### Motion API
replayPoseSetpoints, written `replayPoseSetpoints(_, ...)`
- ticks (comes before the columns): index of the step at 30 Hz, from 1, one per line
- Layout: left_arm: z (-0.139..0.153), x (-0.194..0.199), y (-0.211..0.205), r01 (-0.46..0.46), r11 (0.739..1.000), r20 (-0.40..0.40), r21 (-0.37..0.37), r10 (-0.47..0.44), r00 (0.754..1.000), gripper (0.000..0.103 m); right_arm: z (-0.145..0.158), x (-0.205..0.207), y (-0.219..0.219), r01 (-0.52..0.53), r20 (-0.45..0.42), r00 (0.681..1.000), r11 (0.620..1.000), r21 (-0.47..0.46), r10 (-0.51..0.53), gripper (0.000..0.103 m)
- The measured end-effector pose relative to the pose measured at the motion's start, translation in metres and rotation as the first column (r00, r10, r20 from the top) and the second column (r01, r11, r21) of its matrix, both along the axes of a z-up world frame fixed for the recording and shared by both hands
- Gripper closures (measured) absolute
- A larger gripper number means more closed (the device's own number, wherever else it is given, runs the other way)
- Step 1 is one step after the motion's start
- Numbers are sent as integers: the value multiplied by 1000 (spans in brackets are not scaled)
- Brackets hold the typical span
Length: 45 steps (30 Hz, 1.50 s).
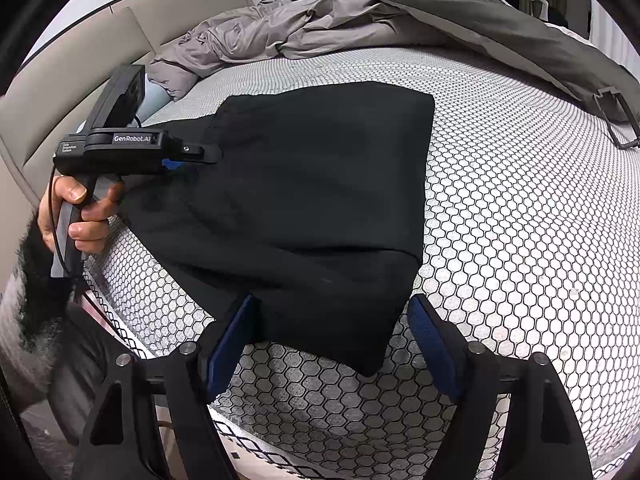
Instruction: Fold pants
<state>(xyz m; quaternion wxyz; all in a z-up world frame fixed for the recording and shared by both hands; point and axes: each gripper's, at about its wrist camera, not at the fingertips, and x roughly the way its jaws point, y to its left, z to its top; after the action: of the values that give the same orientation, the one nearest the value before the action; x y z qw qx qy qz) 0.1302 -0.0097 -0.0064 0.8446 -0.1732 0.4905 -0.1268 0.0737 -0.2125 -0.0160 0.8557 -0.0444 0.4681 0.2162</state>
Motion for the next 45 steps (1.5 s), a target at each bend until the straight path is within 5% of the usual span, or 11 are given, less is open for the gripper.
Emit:
replayPoseSetpoints(4, 13, -7, -17, 5, 996, 70, 86, -11, 997, 84, -1, 0, 0, -1, 5, 1000, 1000, -3, 1, 23)
replayPoseSetpoints(8, 23, -9, -26, 11, 997, 104, 79, -19, 994, 90, -1, 2, 1, -2, 7, 1000, 1000, -7, 2, 23)
replayPoseSetpoints(15, 43, -29, 26, -18, 999, 140, 45, 11, 990, 92, 5, 5, 5, 2, 26, 1000, 1000, 1, -2, 23)
replayPoseSetpoints(17, 42, -24, 40, -68, 994, 137, 90, 55, 989, 93, 8, 4, 7, -6, 34, 999, 1000, 8, 5, 23)
replayPoseSetpoints(21, 28, -21, 64, -85, 990, 70, 116, 77, 995, 83, 8, -2, 4, -20, 44, 999, 999, -25, 21, 23)
replayPoseSetpoints(25, 56, -37, 62, -120, 982, 145, 144, 98, 984, 82, 13, -15, -9, -9, 75, 997, 999, -34, 12, 23)
replayPoseSetpoints(28, 81, -53, 43, -101, 990, 209, 94, 80, 975, 56, 24, -25, -12, -6, 135, 991, 1000, -26, 10, 28)
replayPoseSetpoints(30, 89, -51, 3, 8, 997, 226, 74, -25, 974, 48, 25, -27, -7, -22, 159, 987, 999, -46, 29, 30)
replayPoseSetpoints(34, 69, -23, -92, 201, 975, 135, 91, -212, 968, 44, 13, -27, 15, -72, 176, 979, 985, -155, 99, 45)
replayPoseSetpoints(39, 32, 14, -146, 232, 962, -41, 141, -229, 973, 44, -1, -27, 31, -75, 207, 970, 965, -253, 130, 93)
replayPoseSetpoints(45, 33, 23, -129, 124, 984, -39, 127, -120, 992, 48, 0, -47, 20, -166, 163, 965, 961, -222, 205, 99)
